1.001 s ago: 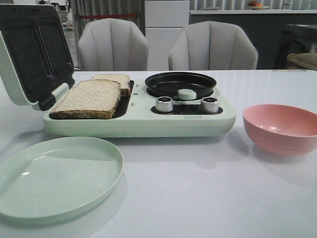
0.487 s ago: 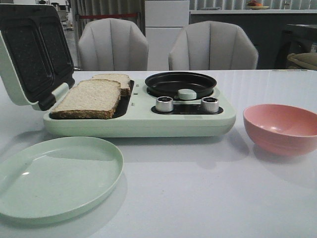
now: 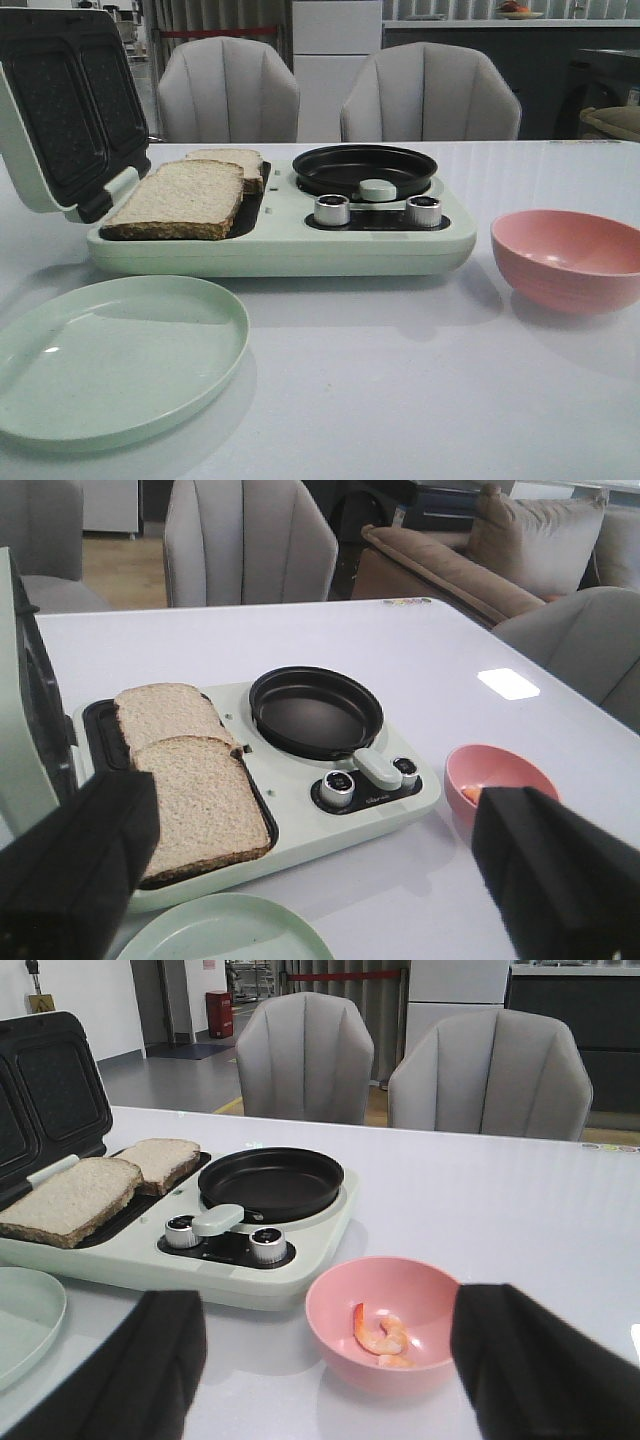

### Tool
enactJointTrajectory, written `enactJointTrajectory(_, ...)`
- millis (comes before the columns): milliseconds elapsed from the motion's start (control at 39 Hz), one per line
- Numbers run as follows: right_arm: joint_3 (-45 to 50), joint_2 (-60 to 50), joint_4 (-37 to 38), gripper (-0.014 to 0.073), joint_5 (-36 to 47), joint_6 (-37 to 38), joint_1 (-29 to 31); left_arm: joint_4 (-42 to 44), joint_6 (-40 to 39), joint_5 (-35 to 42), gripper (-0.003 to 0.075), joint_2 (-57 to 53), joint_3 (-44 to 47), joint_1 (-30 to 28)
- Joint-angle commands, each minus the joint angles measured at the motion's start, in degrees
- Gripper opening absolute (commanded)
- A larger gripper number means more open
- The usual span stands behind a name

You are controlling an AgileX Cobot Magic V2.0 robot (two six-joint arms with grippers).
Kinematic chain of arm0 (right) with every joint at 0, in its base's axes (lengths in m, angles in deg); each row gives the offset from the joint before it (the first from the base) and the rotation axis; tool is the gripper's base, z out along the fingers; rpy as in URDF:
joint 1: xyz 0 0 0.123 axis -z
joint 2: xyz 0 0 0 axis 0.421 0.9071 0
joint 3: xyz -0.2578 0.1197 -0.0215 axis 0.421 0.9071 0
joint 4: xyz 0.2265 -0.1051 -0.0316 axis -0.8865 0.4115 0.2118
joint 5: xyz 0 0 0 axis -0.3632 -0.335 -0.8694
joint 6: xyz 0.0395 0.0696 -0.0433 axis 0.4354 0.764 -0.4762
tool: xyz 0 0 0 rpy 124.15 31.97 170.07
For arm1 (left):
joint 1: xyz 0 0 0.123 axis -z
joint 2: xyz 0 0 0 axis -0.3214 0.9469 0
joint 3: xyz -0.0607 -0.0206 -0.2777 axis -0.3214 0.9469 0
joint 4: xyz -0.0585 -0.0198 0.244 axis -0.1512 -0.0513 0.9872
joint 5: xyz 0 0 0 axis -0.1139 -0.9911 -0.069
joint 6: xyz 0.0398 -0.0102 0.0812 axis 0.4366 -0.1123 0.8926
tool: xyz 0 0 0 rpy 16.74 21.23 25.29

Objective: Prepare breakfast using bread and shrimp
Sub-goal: 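Release the bread and withdraw the right gripper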

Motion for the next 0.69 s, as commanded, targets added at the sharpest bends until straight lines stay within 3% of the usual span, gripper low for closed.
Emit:
enactJointTrajectory(0, -1.5, 0.7, -0.3, 0.0605, 3.9, -0.1, 0.0, -4.5, -0.7, 4.9, 0.0691, 6.4, -6.0, -0.9)
enactJointTrajectory(231, -1.5, 0.7, -0.3, 0.0605, 3.9, -0.1, 0.0, -13.1, -0.7, 4.6, 0.0691, 19.1, -15.1, -8.3)
enactJointTrajectory(513, -1.5, 0.7, -0.3, 0.0605, 3.9, -0.1, 0.0, -20.2, -0.2, -0.6, 0.069, 26.1, -27.5, -23.4)
enactJointTrajectory(667, -1.5, 0.7, -0.3, 0.0605, 3.9, -0.1, 0.0, -30.3, 5.1, -5.2, 0.069, 30.6, -30.8, -31.7)
